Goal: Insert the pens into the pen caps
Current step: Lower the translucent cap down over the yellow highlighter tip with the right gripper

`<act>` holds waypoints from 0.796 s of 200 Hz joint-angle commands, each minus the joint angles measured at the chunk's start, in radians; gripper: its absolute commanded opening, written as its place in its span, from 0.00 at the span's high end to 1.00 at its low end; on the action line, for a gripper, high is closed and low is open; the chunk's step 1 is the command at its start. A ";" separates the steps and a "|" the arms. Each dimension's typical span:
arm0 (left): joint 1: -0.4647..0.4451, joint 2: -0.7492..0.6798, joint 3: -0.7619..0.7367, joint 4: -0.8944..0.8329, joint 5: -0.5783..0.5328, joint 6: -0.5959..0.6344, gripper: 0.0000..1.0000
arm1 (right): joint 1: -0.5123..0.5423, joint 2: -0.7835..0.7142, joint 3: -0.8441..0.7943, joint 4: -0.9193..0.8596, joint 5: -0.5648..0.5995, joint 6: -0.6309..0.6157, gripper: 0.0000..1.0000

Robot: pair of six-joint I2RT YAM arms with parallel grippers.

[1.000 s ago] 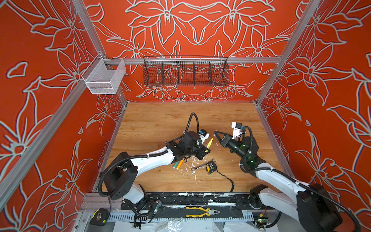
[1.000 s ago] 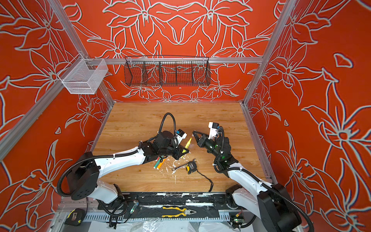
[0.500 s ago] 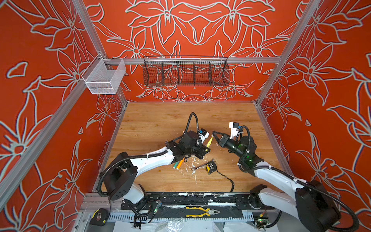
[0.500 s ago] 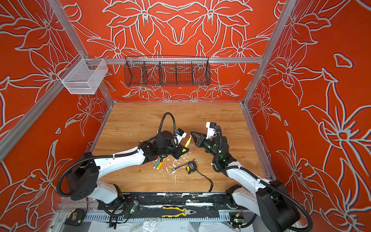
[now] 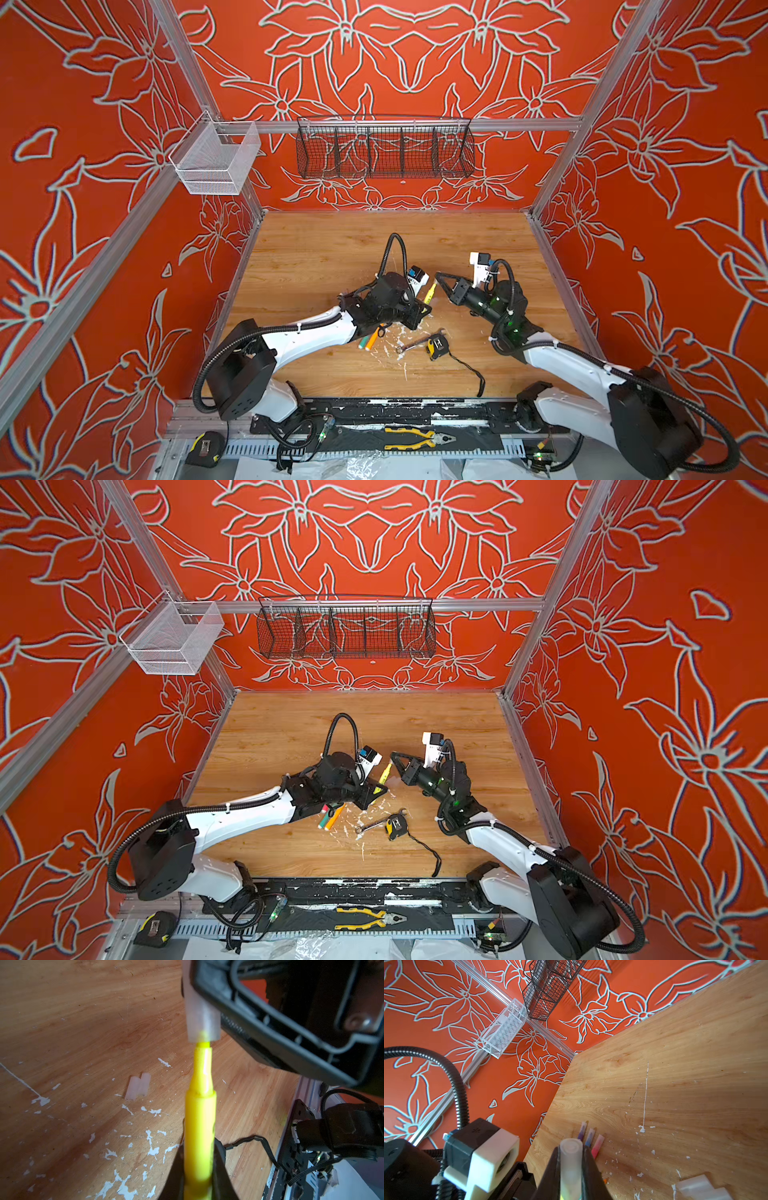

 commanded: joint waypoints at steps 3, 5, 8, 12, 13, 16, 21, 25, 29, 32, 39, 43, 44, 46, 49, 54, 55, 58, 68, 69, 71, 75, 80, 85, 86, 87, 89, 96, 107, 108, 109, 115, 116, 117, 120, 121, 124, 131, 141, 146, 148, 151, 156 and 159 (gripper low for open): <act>-0.005 -0.036 -0.015 0.034 -0.027 0.016 1.00 | 0.024 0.022 0.023 0.046 -0.021 0.022 0.96; -0.005 -0.038 -0.016 0.034 -0.030 0.017 1.00 | 0.026 0.026 0.022 0.050 -0.021 0.026 0.96; -0.005 -0.039 -0.017 0.033 -0.034 0.019 1.00 | 0.030 0.030 0.022 0.055 -0.021 0.030 0.96; -0.005 -0.042 -0.018 0.034 -0.039 0.021 1.00 | 0.035 0.037 0.022 0.064 -0.023 0.036 0.96; -0.005 -0.042 -0.018 0.034 -0.041 0.021 1.00 | 0.037 0.039 0.022 0.066 -0.024 0.037 0.96; -0.005 -0.044 -0.019 0.034 -0.044 0.023 1.00 | 0.041 0.045 0.021 0.074 -0.025 0.042 0.96; -0.005 -0.045 -0.021 0.034 -0.051 0.026 1.00 | 0.047 0.055 0.021 0.086 -0.029 0.050 0.96; -0.005 -0.047 -0.021 0.033 -0.056 0.027 1.00 | 0.053 0.064 0.020 0.098 -0.032 0.058 0.96; -0.005 -0.050 -0.023 0.034 -0.062 0.030 1.00 | 0.057 0.071 0.020 0.110 -0.033 0.067 0.97; -0.005 -0.051 -0.023 0.034 -0.066 0.030 1.00 | 0.061 0.077 0.018 0.121 -0.034 0.074 0.97; -0.005 -0.057 -0.027 0.037 -0.073 0.035 1.00 | 0.067 0.089 0.015 0.147 -0.038 0.088 0.98; -0.005 -0.059 -0.029 0.038 -0.077 0.037 1.00 | 0.071 0.097 0.012 0.161 -0.038 0.097 0.98; -0.005 -0.061 -0.029 0.038 -0.077 0.037 1.00 | 0.073 0.099 0.011 0.164 -0.037 0.099 0.98; -0.005 -0.064 -0.030 0.040 -0.079 0.037 1.00 | 0.074 0.102 0.010 0.169 -0.037 0.102 0.98; -0.005 -0.066 -0.033 0.042 -0.081 0.038 1.00 | 0.076 0.106 0.009 0.176 -0.036 0.107 0.98; -0.005 -0.072 -0.040 0.049 -0.082 0.040 1.00 | 0.079 0.112 0.006 0.189 -0.036 0.114 0.98; -0.005 -0.072 -0.041 0.050 -0.082 0.040 1.00 | 0.079 0.113 0.005 0.191 -0.036 0.115 0.99; -0.005 -0.076 -0.044 0.053 -0.084 0.040 1.00 | 0.081 0.117 0.004 0.197 -0.035 0.120 0.99; -0.005 -0.090 -0.056 0.064 -0.086 0.041 1.00 | 0.085 0.122 0.002 0.204 -0.032 0.124 1.00; -0.005 -0.092 -0.056 0.065 -0.086 0.041 1.00 | 0.085 0.123 0.002 0.204 -0.032 0.125 1.00; -0.004 -0.094 -0.058 0.067 -0.087 0.040 1.00 | 0.086 0.123 0.002 0.203 -0.031 0.125 1.00; -0.005 -0.099 -0.062 0.070 -0.091 0.040 1.00 | 0.088 0.122 0.002 0.201 -0.029 0.123 1.00; -0.005 -0.105 -0.068 0.073 -0.096 0.039 1.00 | 0.090 0.121 0.000 0.200 -0.027 0.120 1.00; -0.005 -0.112 -0.072 0.076 -0.105 0.038 1.00 | 0.093 0.118 0.000 0.197 -0.022 0.118 1.00; -0.005 -0.113 -0.073 0.077 -0.105 0.037 1.00 | 0.094 0.118 -0.001 0.197 -0.021 0.117 1.00; -0.004 -0.114 -0.074 0.077 -0.106 0.037 1.00 | 0.094 0.117 -0.001 0.196 -0.020 0.116 1.00; -0.005 -0.116 -0.075 0.078 -0.109 0.037 1.00 | 0.095 0.116 -0.001 0.195 -0.017 0.115 1.00; -0.005 -0.122 -0.081 0.080 -0.119 0.033 1.00 | 0.099 0.111 -0.003 0.190 -0.009 0.110 1.00; -0.003 -0.132 -0.087 0.082 -0.131 0.030 1.00 | 0.109 0.105 -0.005 0.178 0.004 0.098 1.00; -0.003 -0.133 -0.087 0.082 -0.131 0.030 1.00 | 0.110 0.105 -0.004 0.176 0.005 0.098 1.00; -0.003 -0.134 -0.088 0.083 -0.132 0.029 1.00 | 0.111 0.105 -0.003 0.176 0.006 0.096 1.00; -0.003 -0.139 -0.093 0.086 -0.135 0.027 1.00 | 0.118 0.102 -0.003 0.168 0.012 0.090 1.00; -0.003 -0.140 -0.093 0.088 -0.135 0.027 1.00 | 0.118 0.102 -0.003 0.167 0.013 0.088 1.00; -0.003 -0.141 -0.094 0.089 -0.135 0.026 1.00 | 0.119 0.102 -0.002 0.166 0.014 0.087 1.00; -0.002 -0.144 -0.097 0.092 -0.135 0.024 1.00 | 0.122 0.102 0.000 0.163 0.016 0.084 1.00; -0.002 -0.145 -0.098 0.093 -0.135 0.024 1.00 | 0.123 0.103 0.000 0.162 0.016 0.083 1.00; -0.002 -0.148 -0.101 0.096 -0.134 0.023 1.00 | 0.127 0.103 0.000 0.160 0.018 0.081 1.00; -0.001 -0.152 -0.106 0.102 -0.132 0.019 1.00 | 0.132 0.105 0.002 0.159 0.022 0.077 1.00; 0.003 -0.157 -0.109 0.105 -0.126 0.012 1.00 | 0.137 0.107 0.000 0.161 0.025 0.074 1.00; 0.007 -0.158 -0.110 0.106 -0.121 0.006 1.00 | 0.137 0.106 0.000 0.162 0.026 0.072 1.00; 0.008 -0.157 -0.111 0.106 -0.118 0.004 1.00 | 0.138 0.105 0.000 0.162 0.026 0.071 1.00; 0.012 -0.158 -0.111 0.108 -0.112 -0.001 1.00 | 0.139 0.104 0.000 0.162 0.027 0.070 1.00; 0.017 -0.157 -0.113 0.111 -0.103 -0.006 1.00 | 0.140 0.102 0.000 0.163 0.028 0.069 1.00; 0.020 -0.159 -0.114 0.113 -0.099 -0.009 1.00 | 0.140 0.101 -0.001 0.163 0.028 0.069 1.00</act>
